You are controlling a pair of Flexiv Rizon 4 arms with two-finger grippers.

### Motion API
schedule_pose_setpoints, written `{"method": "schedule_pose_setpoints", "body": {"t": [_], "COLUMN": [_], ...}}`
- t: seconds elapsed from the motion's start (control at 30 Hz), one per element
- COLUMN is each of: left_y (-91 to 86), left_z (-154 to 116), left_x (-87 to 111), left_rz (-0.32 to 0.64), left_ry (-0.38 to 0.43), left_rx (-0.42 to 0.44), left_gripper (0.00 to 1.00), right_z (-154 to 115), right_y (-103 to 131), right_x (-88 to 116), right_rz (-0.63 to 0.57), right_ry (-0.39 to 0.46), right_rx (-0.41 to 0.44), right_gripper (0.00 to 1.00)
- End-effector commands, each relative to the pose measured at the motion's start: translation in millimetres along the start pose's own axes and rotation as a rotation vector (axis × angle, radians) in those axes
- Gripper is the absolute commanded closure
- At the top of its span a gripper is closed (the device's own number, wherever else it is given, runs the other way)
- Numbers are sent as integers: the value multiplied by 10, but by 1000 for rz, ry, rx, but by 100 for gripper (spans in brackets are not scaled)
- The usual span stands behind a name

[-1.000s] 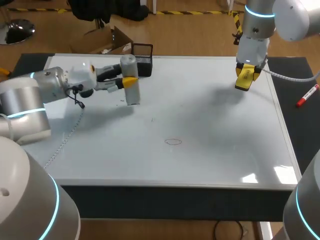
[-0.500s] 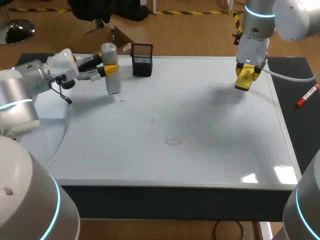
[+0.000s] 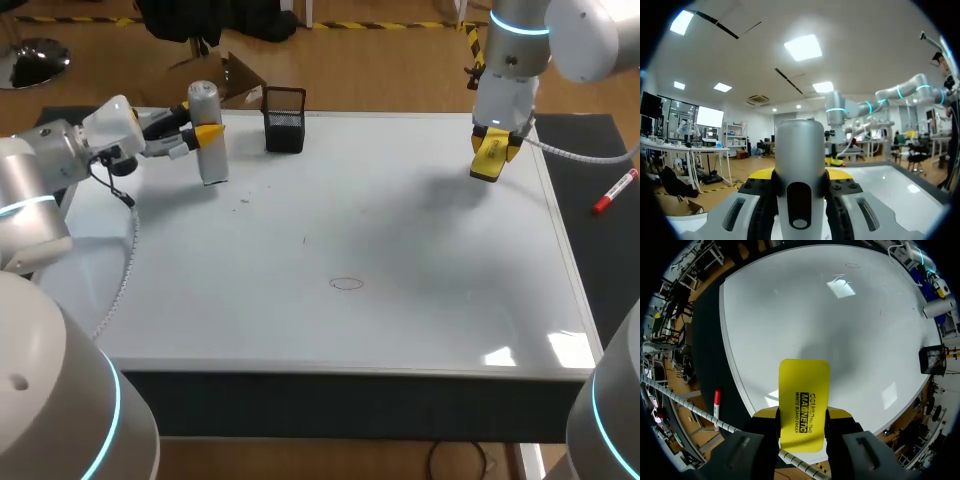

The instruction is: Pick up the inspection probe, press it on each red-marked spot on the whiteboard one by one, put down the probe, pick up the eraser, and wipe off all the red marks.

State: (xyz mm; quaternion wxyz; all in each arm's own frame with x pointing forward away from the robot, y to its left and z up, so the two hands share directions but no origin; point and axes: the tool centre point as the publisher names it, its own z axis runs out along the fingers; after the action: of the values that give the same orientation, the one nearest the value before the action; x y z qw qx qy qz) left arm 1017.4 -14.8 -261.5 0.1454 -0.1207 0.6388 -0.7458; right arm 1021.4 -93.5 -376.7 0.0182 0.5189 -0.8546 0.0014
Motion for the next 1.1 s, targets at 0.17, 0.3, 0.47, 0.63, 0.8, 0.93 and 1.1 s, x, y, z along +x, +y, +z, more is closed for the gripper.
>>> {"method": "schedule_pose_setpoints", "body": {"t": [0.17,0.3,0.47,0.63,0.8,0.93,1.1], "left_y": [-49,-49,-49,-49,-49,-49,-49], "left_z": [-30,-30,-30,-30,-30,-30,-30], "left_x": [18,18,18,18,18,18,18], "left_rz": [1,1,1,1,1,1,1], "left_ry": [-1,-1,-1,-1,-1,-1,-1], "left_rx": [-6,-6,-6,-6,-6,-6,-6], "left_gripper": [100,100,100,100,100,100,100], "right_z": [-9,-9,-9,17,33,-80,-234], "right_y": [-4,-4,-4,260,619,972,1474], "right_x": [4,4,4,-65,-188,-348,-616], "right_rz": [-1,-1,-1,-33,-127,-223,-335], "right_ry": [2,2,2,-10,-15,-63,-63], "right_rx": [1,1,1,39,64,69,87], "right_gripper": [100,100,100,100,100,100,100]}}
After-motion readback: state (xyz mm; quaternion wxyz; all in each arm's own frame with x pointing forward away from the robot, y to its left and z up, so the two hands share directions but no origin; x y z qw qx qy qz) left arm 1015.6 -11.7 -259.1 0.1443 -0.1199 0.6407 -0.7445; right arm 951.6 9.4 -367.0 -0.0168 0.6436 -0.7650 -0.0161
